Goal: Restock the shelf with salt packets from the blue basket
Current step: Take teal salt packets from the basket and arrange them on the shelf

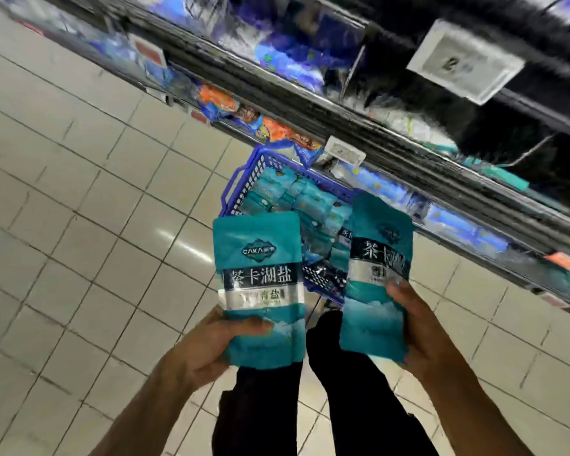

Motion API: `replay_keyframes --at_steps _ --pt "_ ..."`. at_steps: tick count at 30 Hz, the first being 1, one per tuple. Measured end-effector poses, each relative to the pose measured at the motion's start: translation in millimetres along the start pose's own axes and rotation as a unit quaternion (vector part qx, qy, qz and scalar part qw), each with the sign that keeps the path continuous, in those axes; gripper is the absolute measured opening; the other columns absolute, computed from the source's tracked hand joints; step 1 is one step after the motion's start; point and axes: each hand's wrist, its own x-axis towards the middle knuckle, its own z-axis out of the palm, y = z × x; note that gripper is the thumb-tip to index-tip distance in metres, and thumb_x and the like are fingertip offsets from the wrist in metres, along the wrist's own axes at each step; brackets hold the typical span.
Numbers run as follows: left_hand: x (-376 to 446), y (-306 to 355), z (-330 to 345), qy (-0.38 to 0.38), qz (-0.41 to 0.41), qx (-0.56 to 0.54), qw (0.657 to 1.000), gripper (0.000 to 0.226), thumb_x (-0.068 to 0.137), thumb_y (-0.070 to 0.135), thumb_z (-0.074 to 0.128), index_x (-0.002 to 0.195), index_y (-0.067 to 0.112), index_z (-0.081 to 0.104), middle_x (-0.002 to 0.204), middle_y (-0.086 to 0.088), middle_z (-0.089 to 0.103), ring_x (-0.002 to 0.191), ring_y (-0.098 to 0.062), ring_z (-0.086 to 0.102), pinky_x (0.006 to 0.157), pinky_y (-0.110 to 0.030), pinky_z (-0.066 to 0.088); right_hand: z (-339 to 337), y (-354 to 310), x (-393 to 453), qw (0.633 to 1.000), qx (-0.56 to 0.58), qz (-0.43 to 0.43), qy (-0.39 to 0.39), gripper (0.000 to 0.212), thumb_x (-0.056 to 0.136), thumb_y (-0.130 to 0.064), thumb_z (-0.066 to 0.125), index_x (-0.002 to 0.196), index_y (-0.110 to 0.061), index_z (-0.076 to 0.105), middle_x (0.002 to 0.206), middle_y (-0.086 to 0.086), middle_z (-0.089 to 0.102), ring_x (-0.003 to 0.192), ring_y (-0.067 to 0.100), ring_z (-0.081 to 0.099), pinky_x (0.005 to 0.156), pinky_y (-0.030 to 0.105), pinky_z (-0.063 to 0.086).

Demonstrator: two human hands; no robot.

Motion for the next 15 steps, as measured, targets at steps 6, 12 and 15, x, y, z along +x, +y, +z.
replay_keyframes --at_steps 6,12,15 --pt "-72.1 40.3 71.1 0.085 0.073 0.050 0.992 0.049 0.055 0.026 0.095 0.102 0.022 0.081 0.107 -0.015 0.077 0.089 -0.028 0.077 0.068 -0.034 0.061 69.6 -25.8 -74.8 0.989 -0.086 -0.098 0.065 0.023 0.081 -0.016 0.068 0.099 -0.023 0.081 0.094 0.008 0.079 0.079 0.025 0.078 0.062 0.038 0.061" --pt "-141.2 74.7 142.1 0.097 0.149 0.128 0.976 0.047 0.062 0.025 0.091 0.106 0.023 0.078 0.110 -0.012 0.077 0.094 -0.027 0.076 0.072 -0.034 0.062 92.2 -33.4 -183.9 0.970 -0.126 -0.161 0.134 0.050 0.070 -0.005 0.081 0.118 -0.002 0.066 0.103 0.020 0.076 0.085 0.037 0.076 0.067 0.045 0.060" --pt "-162.4 82.8 168.7 0.087 0.146 0.174 0.970 0.061 0.064 0.029 0.093 0.120 0.022 0.069 0.112 -0.008 0.077 0.101 -0.029 0.075 0.081 -0.040 0.062 97.8 -29.5 -235.4 0.958 -0.158 -0.173 0.165 0.047 0.070 -0.012 0.086 0.115 -0.013 0.071 0.112 0.018 0.075 0.099 0.039 0.073 0.083 0.052 0.061"
